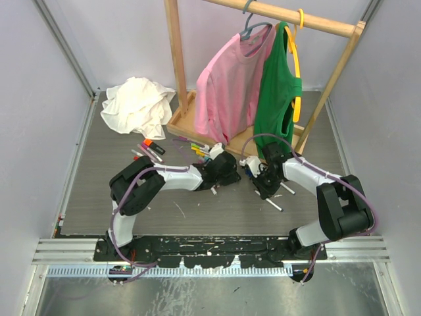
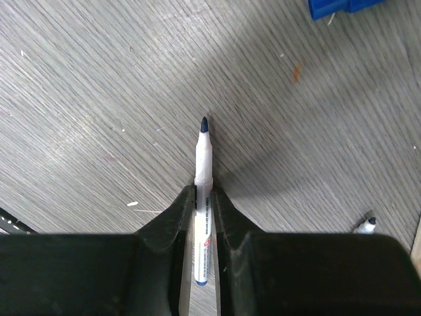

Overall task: Open the pen caps
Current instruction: Place the pen at the center of the board.

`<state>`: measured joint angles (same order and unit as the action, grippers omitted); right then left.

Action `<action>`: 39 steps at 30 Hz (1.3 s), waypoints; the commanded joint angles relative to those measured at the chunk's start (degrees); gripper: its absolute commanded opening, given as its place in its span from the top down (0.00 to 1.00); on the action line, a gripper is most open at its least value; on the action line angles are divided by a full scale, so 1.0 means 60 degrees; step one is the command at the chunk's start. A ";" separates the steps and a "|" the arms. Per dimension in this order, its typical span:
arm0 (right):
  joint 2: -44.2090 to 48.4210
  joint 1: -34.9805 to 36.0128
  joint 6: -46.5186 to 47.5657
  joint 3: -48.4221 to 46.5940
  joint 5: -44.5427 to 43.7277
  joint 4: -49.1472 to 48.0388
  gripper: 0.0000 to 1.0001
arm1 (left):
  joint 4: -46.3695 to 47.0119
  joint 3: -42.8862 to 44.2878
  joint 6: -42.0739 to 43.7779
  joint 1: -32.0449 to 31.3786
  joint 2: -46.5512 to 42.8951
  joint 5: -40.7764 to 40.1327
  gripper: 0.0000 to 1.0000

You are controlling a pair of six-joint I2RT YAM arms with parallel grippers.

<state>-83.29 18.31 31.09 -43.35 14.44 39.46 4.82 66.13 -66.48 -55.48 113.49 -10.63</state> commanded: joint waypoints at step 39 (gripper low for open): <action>0.2281 0.0215 0.0483 -0.1309 0.2179 -0.0176 0.54 | 0.3022 -0.5920 0.3851 0.0912 -0.6267 0.0558 0.41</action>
<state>-71.00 19.09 32.82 -45.91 21.87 38.41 18.22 32.93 -42.54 -50.92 78.83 -8.80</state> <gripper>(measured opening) 0.456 0.584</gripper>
